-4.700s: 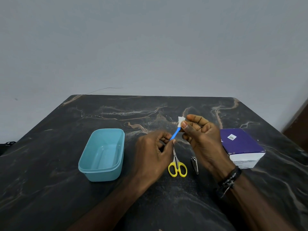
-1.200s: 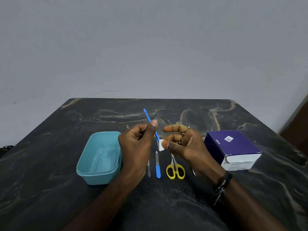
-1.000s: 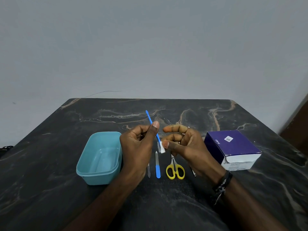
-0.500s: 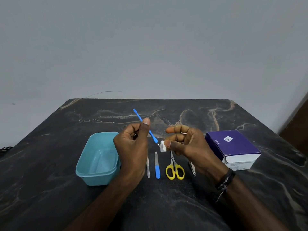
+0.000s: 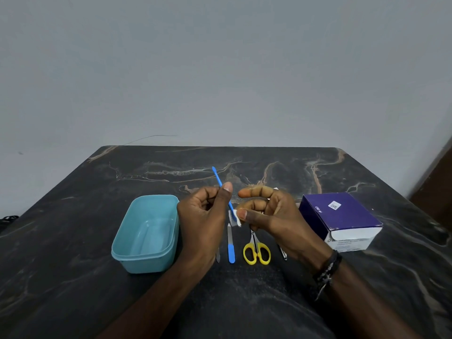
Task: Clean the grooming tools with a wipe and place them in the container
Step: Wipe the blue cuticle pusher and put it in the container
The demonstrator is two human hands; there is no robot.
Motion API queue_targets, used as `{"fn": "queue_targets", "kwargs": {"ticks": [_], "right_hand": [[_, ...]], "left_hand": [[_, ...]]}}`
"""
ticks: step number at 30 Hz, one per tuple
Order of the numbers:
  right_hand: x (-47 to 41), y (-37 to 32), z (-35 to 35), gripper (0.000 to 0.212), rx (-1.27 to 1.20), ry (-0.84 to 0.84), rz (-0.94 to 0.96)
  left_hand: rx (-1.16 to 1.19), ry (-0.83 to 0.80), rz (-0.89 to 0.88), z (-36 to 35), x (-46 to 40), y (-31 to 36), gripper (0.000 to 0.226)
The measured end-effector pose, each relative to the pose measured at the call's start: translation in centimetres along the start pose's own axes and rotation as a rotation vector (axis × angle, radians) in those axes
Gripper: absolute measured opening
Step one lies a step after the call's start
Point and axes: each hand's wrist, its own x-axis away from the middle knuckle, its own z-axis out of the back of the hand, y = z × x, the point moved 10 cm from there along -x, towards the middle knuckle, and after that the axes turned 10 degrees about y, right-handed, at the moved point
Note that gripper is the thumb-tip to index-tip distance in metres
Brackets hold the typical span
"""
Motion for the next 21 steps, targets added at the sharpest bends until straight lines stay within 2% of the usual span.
{"fn": "queue_targets", "kwargs": {"ticks": [5, 9, 15, 21], "right_hand": [[0.4, 0.5, -0.8, 0.044, 0.007, -0.057, -0.044], [0.4, 0.7, -1.0, 0.038, 0.029, -0.098, -0.047], [0.5, 0.8, -1.0, 0.045, -0.025, -0.087, -0.061], [0.4, 0.7, -0.8, 0.047, -0.048, -0.098, -0.085]], "left_hand": [[0.003, -0.006, -0.005, -0.1, 0.0, 0.0, 0.022], [-0.013, -0.043, -0.012, -0.4, 0.2, -0.1, 0.020], [-0.091, -0.123, 0.007, -1.0, 0.4, -0.3, 0.019], [-0.071, -0.106, 0.041, -0.8, 0.3, -0.3, 0.020]]}}
